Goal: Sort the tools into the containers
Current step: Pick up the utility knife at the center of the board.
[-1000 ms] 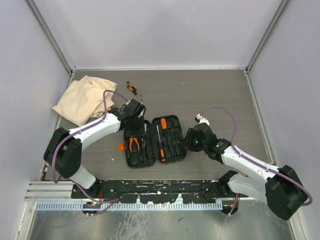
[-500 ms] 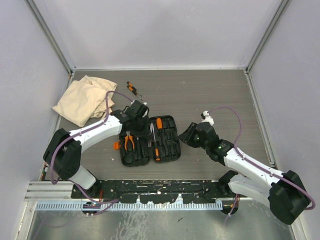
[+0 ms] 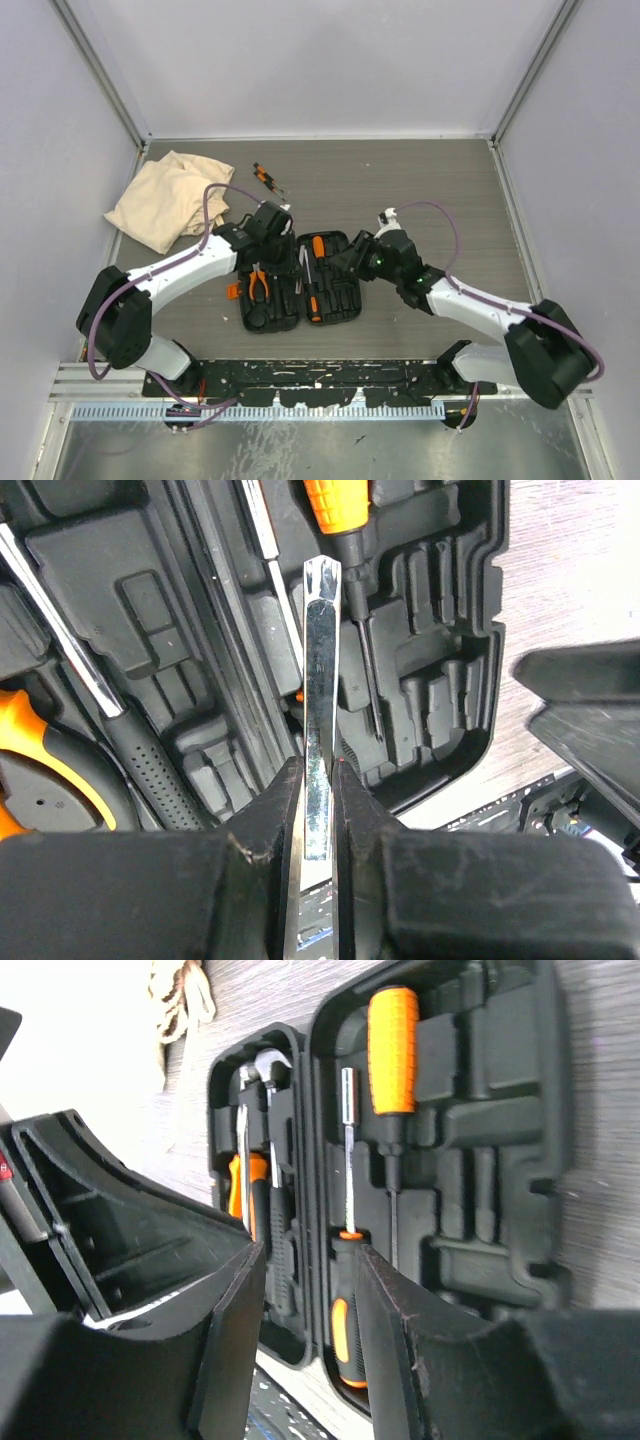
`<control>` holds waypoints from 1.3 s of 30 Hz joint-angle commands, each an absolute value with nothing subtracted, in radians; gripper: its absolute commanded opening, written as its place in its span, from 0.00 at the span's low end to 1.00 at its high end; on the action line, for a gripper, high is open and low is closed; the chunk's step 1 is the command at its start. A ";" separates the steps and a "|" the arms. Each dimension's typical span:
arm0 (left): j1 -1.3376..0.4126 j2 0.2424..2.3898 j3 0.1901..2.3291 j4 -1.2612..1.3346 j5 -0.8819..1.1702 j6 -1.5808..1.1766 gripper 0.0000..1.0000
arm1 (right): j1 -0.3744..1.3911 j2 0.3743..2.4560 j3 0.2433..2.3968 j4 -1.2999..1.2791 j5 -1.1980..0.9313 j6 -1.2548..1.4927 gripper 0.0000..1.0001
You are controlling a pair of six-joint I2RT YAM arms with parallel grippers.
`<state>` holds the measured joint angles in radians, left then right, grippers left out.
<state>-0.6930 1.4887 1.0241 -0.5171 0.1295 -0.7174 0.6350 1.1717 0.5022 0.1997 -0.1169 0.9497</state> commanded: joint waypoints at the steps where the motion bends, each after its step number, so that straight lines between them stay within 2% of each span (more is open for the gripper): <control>1: -0.704 1.434 1.014 -0.457 0.168 -0.698 0.09 | 0.640 1.281 0.584 0.422 -0.212 1.040 0.47; 10: -0.730 1.443 1.021 -0.458 0.182 -0.680 0.09 | 0.656 1.455 0.648 0.549 -0.293 1.116 0.46; 27: -0.764 1.429 1.022 -0.436 0.208 -0.662 0.09 | 0.670 1.556 0.682 0.522 -0.322 1.149 0.38; 36: -0.772 1.435 1.031 -0.441 0.206 -0.653 0.10 | 0.671 1.559 0.672 0.511 -0.316 1.159 0.10; 39: -0.773 1.440 1.041 -0.459 0.192 -0.645 0.21 | 0.672 1.549 0.669 0.501 -0.310 1.156 0.04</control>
